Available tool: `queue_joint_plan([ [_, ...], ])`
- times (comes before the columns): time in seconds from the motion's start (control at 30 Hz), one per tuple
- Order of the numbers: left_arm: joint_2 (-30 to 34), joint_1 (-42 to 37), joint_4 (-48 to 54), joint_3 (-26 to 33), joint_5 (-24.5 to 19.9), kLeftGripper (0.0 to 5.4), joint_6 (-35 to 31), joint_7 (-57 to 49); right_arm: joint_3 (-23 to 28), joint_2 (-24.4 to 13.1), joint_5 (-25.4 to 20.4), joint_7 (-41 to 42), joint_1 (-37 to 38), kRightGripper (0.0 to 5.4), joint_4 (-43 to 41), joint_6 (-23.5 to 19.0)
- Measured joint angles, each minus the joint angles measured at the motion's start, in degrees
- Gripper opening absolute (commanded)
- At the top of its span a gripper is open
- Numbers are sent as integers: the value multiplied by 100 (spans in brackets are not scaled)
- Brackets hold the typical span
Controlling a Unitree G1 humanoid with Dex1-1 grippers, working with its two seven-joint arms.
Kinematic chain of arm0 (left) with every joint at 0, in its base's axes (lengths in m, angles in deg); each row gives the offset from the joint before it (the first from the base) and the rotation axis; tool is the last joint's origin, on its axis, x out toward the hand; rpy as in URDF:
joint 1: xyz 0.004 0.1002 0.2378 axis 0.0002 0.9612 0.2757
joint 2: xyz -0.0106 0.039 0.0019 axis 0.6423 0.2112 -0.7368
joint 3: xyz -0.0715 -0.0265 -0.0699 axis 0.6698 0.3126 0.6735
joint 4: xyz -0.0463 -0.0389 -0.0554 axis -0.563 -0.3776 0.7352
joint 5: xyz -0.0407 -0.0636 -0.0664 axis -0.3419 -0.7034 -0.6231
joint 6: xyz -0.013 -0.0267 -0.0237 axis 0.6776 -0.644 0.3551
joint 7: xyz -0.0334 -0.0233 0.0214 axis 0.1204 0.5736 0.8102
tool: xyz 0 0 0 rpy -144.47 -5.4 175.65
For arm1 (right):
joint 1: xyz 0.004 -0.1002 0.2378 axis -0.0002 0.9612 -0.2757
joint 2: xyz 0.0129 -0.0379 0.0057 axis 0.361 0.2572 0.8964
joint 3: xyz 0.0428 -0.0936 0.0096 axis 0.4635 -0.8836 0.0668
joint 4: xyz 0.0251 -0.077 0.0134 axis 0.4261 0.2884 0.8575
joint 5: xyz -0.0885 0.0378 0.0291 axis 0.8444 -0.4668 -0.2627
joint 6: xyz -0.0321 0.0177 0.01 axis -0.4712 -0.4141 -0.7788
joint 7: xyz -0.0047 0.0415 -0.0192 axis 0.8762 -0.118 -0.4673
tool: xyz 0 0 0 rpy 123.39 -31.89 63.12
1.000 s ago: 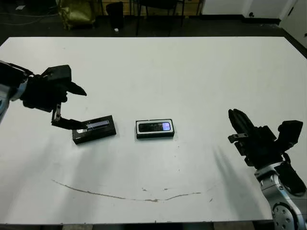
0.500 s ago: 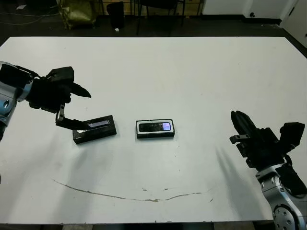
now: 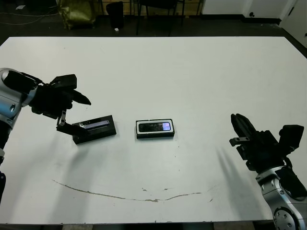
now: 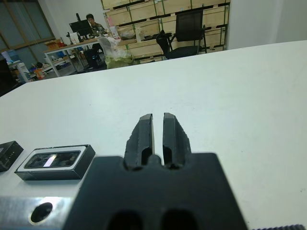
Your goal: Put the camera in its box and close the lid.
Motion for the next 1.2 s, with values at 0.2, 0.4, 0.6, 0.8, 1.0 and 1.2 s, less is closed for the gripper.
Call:
queue_joint_plan([
  [0.2,-72,-1,-159,-100,167,538,84,-25,16,-1,-124,-11,11,0,-1,-97],
  [0.4,-144,-1,-165,-130,209,538,-135,-30,16,-9,-113,-17,21,0,-23,-112],
  [0.6,-197,92,-195,-173,357,538,317,-228,9,-20,-97,-18,78,0,-37,-137],
  [0.8,-250,136,-403,-270,445,538,481,-232,9,-32,-95,-63,100,0,-100,-177],
  [1.0,-252,238,-471,-292,552,538,627,-325,13,-48,-101,-53,121,0,-131,-203],
  [1.2,-249,249,-446,-298,612,538,778,-344,15,-49,-102,8,121,0,-107,-199],
])
